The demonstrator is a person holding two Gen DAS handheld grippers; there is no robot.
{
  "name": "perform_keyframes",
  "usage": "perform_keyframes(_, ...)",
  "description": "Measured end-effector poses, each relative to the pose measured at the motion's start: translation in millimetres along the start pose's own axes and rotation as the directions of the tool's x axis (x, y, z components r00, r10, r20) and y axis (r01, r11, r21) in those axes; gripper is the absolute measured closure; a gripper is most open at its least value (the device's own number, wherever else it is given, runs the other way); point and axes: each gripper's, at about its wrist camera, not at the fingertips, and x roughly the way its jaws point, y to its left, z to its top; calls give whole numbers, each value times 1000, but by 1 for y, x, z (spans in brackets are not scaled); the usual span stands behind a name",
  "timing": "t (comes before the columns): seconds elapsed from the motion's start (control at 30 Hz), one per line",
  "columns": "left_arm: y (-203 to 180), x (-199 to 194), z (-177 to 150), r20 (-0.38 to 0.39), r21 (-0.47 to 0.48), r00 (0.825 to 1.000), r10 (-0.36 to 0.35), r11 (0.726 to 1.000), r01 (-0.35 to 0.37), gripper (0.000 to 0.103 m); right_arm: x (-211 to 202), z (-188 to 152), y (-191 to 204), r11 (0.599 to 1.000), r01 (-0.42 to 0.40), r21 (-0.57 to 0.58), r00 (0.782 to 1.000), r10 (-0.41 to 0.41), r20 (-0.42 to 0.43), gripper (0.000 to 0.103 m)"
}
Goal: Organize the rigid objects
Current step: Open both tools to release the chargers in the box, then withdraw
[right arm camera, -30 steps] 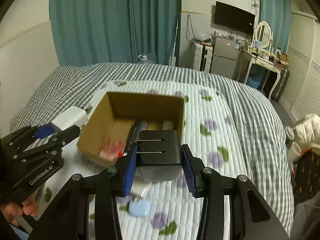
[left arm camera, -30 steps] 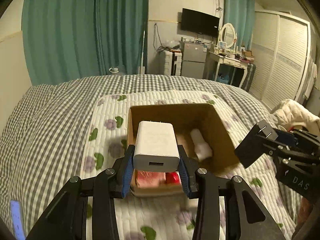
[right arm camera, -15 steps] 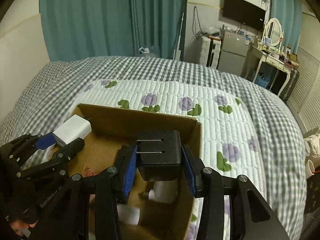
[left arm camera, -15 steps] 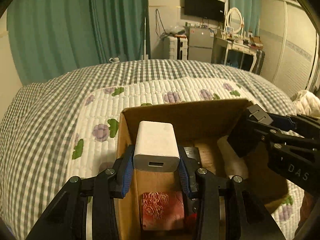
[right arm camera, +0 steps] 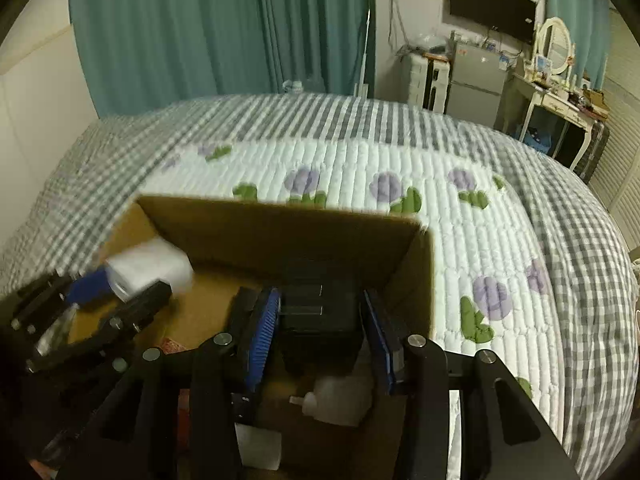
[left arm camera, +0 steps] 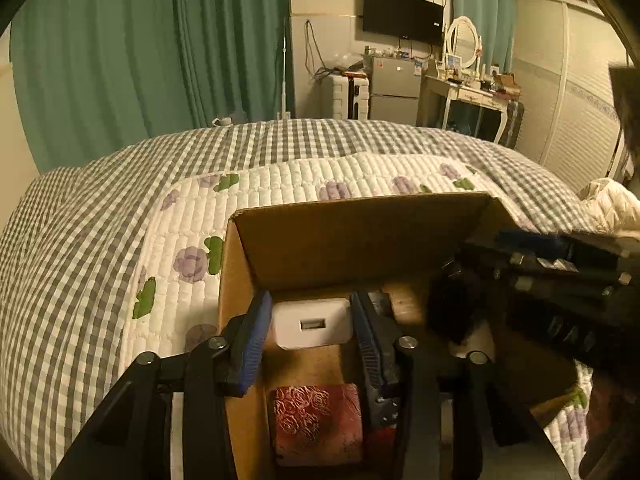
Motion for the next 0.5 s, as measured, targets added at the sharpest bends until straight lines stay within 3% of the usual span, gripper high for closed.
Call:
perform_keyframes(0.13, -7, -28, 5, 16, 7, 1000, 10, 1000, -10, 49, -35, 10, -4, 1000, 22, 11, 999, -22, 47, 59)
perform_keyframes(0.2, -10, -53, 8, 44, 9, 999, 15, 1000, -15, 32, -58, 13, -5, 999, 39, 8, 997, -40, 67, 56)
perform_keyframes(0.27, -12, -76, 9, 66, 7, 998, 18, 1000, -19, 29, -89, 14, -7, 998, 63, 3, 993, -63, 97, 47)
perform_keyframes(0.43, -8, -137, 4, 101, -18, 995, 11, 1000, -9, 29, -166, 6, -7, 996, 91, 7, 983, -91, 162, 46)
perform_keyframes(0.5, -7, -161, -1, 118, -23, 993, 11, 1000, -8, 21, -193, -2, -5, 995, 103, 10, 979, -103, 177, 43)
